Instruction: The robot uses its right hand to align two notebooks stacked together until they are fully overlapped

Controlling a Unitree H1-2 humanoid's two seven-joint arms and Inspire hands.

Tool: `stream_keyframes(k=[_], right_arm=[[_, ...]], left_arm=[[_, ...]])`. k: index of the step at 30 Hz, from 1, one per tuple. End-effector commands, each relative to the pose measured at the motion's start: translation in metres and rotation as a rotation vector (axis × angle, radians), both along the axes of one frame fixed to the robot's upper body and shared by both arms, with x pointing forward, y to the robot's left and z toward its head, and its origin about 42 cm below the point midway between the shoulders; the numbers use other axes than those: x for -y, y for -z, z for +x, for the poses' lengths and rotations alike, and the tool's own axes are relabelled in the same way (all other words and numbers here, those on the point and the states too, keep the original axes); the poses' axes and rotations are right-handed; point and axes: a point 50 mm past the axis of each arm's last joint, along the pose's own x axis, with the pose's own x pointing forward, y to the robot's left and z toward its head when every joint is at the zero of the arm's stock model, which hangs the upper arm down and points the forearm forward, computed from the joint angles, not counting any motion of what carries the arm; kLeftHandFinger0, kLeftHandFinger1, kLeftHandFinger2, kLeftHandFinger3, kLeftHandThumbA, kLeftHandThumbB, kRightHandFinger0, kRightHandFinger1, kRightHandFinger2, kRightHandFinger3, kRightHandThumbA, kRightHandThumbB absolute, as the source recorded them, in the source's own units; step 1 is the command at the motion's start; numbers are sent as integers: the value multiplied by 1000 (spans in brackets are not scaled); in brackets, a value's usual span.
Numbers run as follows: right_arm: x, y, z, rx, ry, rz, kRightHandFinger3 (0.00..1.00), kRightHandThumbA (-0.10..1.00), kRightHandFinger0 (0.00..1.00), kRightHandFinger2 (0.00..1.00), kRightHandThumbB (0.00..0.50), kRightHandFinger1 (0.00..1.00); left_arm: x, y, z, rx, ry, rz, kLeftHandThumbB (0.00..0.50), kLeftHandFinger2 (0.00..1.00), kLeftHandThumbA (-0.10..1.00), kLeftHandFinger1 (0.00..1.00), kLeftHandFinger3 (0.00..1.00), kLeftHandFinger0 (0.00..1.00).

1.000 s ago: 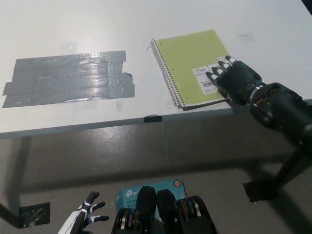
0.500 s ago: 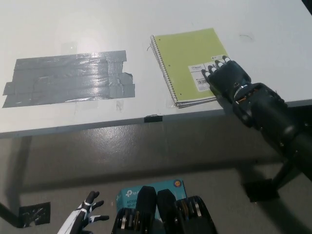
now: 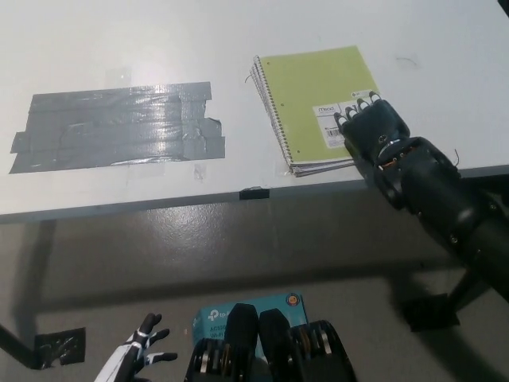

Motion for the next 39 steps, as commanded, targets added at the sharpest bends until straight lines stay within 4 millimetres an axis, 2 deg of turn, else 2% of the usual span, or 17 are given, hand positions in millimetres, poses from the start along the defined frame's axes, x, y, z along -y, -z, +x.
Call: stream_keyframes(k=[1, 5, 8, 10, 13, 15, 17, 21, 23, 24, 28, 29, 32, 33, 36, 38, 39], right_arm=[[20, -4, 2, -28, 2, -54, 1000, 1000, 1000, 1000, 331, 1000], [20, -16, 6, 28, -63, -69, 1000, 1000, 1000, 1000, 360, 1000], [19, -29, 8, 32, -84, -28, 1000, 1000, 1000, 1000, 345, 1000], [19, -33, 9, 45, -102, -10, 1000, 1000, 1000, 1000, 351, 1000], [15, -41, 10, 80, -143, -12, 1000, 1000, 1000, 1000, 374, 1000], [6, -53, 11, 148, -217, 8, 1000, 1000, 1000, 1000, 379, 1000], [1, -60, 12, 213, -272, 4, 1000, 1000, 1000, 1000, 405, 1000], [-3, -73, 13, 255, -331, 64, 1000, 1000, 1000, 1000, 403, 1000], [-5, -88, 14, 329, -358, 33, 1000, 1000, 1000, 1000, 394, 1000], [-6, -87, 14, 341, -363, 25, 1000, 1000, 1000, 1000, 395, 1000], [1, -103, 20, 348, -325, 81, 1000, 1000, 1000, 1000, 426, 1000], [5, -121, 23, 379, -331, 75, 1000, 1000, 1000, 1000, 370, 1000], [8, -139, 26, 418, -320, 43, 1000, 1000, 1000, 1000, 342, 1000], [14, -166, 30, 484, -302, 37, 1000, 1000, 1000, 1000, 320, 1000], [20, -188, 32, 501, -280, 43, 1000, 1000, 1000, 1000, 325, 1000], [31, -216, 27, 524, -254, 90, 1000, 1000, 1000, 1000, 331, 1000], [31, -216, 26, 524, -254, 90, 1000, 1000, 1000, 1000, 331, 1000]], left_arm=[[1, -4, -2, 8, 15, -2, 500, 965, 1000, 775, 1000, 687], [0, -3, -3, 11, 12, 3, 500, 936, 1000, 733, 1000, 644], [-1, -2, -3, 6, 18, 1, 500, 932, 1000, 723, 1000, 644], [-2, -2, -2, 7, 20, 10, 500, 937, 1000, 757, 1000, 680], [-1, 0, -6, -4, 13, 11, 500, 914, 1000, 718, 1000, 688], [-2, 3, -11, -16, 9, -4, 500, 919, 1000, 695, 1000, 677], [-2, 4, -13, -16, 1, -3, 500, 901, 1000, 659, 1000, 612], [-2, 7, -18, -30, -9, -4, 500, 884, 1000, 662, 1000, 599], [-3, 10, -20, -27, -10, -1, 500, 880, 1000, 653, 1000, 594], [-4, 11, -22, -31, -11, 0, 500, 880, 1000, 658, 1000, 599], [-5, 16, -30, -49, -7, 2, 500, 852, 1000, 676, 1000, 630], [-4, 16, -31, -57, -16, 4, 500, 810, 1000, 673, 1000, 646], [-5, 19, -34, -71, -19, -13, 500, 811, 1000, 696, 1000, 722], [-6, 20, -34, -73, -18, -15, 500, 883, 1000, 733, 1000, 737], [-6, 20, -35, -82, -19, -32, 500, 915, 1000, 737, 1000, 749], [-7, 21, -36, -79, -14, -7, 500, 904, 1000, 716, 1000, 735], [-7, 21, -36, -79, -14, -7, 500, 904, 1000, 715, 1000, 734]])
